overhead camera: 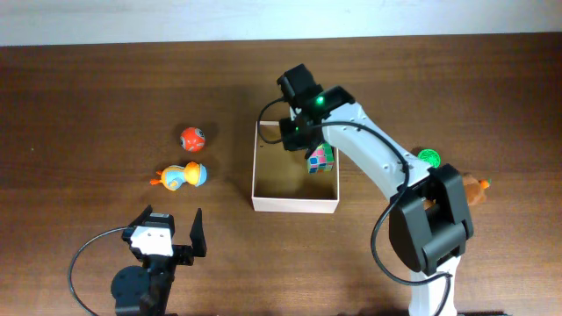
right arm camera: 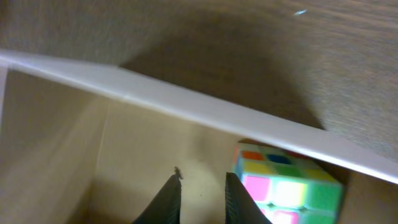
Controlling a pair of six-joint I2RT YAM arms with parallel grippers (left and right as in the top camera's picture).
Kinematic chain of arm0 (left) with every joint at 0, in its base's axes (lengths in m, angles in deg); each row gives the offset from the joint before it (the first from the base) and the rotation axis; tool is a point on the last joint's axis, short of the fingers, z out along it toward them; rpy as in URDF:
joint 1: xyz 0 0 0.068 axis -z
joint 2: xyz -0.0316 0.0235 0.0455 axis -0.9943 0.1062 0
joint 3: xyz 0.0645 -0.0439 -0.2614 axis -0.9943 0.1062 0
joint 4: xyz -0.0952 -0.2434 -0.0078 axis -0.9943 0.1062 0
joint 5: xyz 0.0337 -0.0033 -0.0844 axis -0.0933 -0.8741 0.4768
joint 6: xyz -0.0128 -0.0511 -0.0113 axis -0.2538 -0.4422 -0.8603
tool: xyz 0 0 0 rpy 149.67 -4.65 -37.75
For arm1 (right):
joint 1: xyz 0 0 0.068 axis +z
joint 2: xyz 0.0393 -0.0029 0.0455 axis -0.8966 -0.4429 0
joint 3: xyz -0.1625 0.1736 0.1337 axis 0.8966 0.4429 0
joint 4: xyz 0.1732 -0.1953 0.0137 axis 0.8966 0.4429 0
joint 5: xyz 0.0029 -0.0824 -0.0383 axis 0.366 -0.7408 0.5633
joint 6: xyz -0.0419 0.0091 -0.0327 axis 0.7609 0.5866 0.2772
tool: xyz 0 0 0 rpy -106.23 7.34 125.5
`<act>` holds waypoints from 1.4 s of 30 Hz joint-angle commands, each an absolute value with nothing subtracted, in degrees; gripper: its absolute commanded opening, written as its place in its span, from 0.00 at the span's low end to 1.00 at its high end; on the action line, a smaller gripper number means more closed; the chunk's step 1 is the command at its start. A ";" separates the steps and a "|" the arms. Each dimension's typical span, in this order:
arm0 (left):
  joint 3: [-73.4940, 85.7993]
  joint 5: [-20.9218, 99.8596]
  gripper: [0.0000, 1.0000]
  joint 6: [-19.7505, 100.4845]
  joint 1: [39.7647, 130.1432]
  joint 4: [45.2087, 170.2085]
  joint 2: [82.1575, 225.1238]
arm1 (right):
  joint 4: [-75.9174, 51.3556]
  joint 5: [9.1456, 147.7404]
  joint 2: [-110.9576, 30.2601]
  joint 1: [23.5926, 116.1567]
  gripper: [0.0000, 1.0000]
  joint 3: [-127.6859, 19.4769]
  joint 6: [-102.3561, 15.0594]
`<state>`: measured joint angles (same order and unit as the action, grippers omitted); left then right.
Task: Pack container
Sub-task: 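Lower the cube into the box and open the right gripper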
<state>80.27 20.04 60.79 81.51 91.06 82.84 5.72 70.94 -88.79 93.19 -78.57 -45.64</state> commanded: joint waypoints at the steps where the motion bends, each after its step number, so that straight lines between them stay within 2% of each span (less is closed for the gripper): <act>1: 80.53 20.65 0.99 61.89 81.12 91.06 82.29 | 4.43 71.46 -88.10 94.12 0.22 -76.43 -44.09; 19: 80.53 20.65 0.99 61.89 81.12 91.06 82.29 | -2.04 67.96 -88.12 94.02 0.23 -71.73 -41.94; 42: 80.53 20.65 0.99 61.89 81.12 91.06 82.29 | -1.93 63.02 -88.14 93.05 0.23 -71.73 -39.12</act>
